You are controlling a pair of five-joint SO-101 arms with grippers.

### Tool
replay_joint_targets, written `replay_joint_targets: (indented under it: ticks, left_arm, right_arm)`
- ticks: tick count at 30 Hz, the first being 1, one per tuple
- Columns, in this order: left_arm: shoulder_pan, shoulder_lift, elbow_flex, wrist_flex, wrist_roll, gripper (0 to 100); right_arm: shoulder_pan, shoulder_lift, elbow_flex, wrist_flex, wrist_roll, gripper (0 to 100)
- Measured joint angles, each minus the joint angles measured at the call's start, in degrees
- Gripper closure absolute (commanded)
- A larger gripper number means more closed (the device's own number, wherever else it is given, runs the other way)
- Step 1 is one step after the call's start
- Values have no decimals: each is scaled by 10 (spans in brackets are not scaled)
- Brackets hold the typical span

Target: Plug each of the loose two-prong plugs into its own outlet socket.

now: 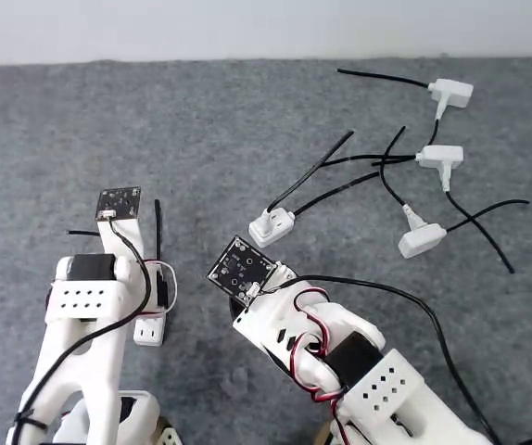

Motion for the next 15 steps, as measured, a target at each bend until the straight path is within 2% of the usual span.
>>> replay_joint_targets:
  ticks: [3, 15]
  left_arm:
    - [0, 4, 5, -21, 0, 988]
    - [-2, 8, 9, -24, 0, 988]
  right_arm:
    - [0, 0, 0, 0, 0, 839]
    - [0, 0, 0, 3, 0, 839]
